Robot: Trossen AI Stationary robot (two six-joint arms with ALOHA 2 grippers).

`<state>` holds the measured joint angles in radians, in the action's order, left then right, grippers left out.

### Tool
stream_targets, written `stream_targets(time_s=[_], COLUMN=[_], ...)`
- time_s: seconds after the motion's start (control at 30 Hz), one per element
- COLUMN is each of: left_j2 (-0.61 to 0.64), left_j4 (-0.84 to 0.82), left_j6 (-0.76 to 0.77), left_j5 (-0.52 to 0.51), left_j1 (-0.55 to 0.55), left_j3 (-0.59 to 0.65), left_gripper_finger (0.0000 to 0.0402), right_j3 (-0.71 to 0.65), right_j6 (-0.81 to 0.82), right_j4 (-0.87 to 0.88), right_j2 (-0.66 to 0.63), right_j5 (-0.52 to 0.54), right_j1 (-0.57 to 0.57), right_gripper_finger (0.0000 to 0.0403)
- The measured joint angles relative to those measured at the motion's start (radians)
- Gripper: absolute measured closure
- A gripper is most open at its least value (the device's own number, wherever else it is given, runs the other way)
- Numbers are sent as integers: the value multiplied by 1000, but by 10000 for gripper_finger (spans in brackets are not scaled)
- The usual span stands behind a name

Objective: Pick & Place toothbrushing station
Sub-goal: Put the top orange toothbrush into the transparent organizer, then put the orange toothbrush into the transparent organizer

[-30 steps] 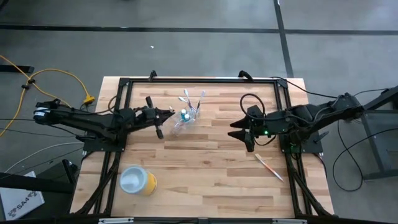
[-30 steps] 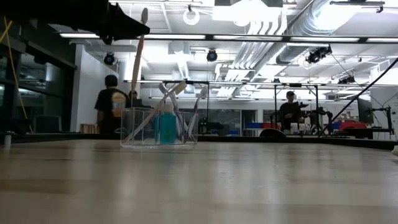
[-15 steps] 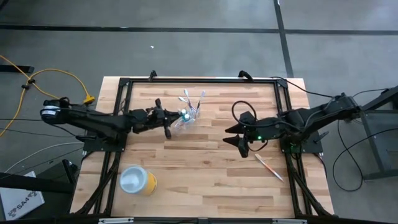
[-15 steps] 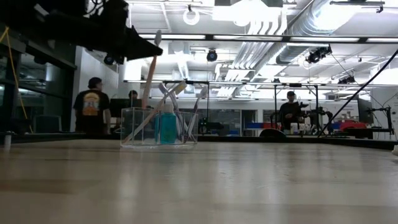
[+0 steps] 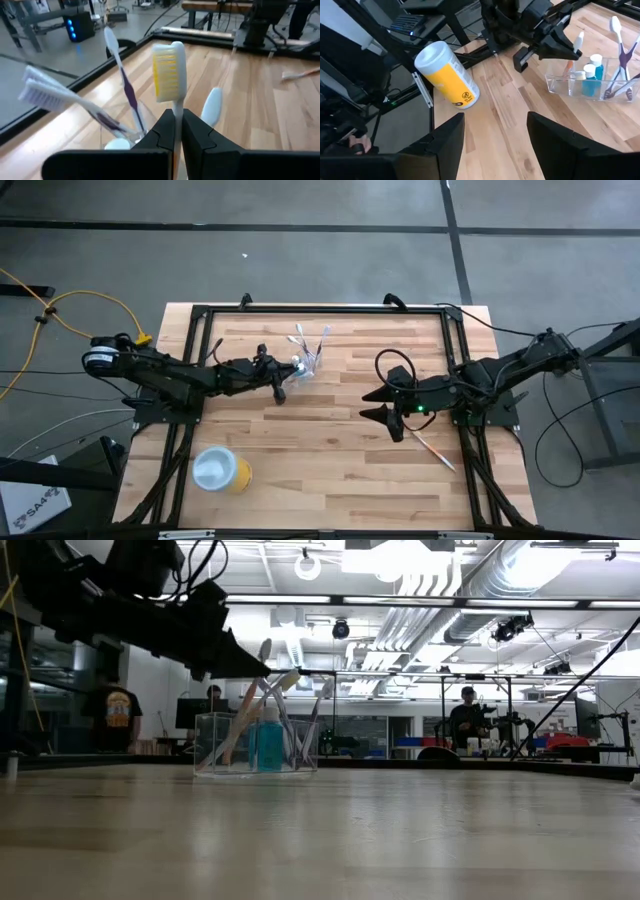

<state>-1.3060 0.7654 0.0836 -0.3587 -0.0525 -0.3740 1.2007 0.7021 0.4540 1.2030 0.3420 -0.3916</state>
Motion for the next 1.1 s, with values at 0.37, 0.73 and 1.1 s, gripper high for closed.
stream_targets(time_s=[0.37, 0.73, 1.1], left_j2=[-6, -6, 72], left_j4=[-49, -64, -52], left_j6=[54, 86, -31], left_j5=[-11, -13, -19], left_j1=[0, 0, 40], left_j3=[-1, -1, -1], left_gripper_finger=[380, 351, 348], right_j3=[0, 0, -35], right_j6=[0, 0, 28], right_j4=[-2, 0, 46], right_j2=[0, 0, 0], right_j5=[24, 23, 14], right_j1=[-2, -2, -2], right_gripper_finger=[196, 196, 196])
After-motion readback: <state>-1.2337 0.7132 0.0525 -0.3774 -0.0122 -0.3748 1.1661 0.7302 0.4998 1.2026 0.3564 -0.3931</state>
